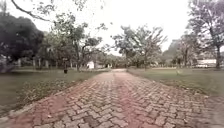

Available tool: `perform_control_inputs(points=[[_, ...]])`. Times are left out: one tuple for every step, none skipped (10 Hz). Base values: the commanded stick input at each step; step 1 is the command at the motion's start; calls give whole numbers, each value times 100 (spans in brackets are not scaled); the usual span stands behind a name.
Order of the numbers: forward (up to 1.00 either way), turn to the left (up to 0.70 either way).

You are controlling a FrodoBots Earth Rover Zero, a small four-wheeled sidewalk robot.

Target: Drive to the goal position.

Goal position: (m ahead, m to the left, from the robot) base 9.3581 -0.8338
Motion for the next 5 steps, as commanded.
perform_control_inputs(points=[[70, 0], [70, 0], [70, 0], [70, 0], [70, 0]])
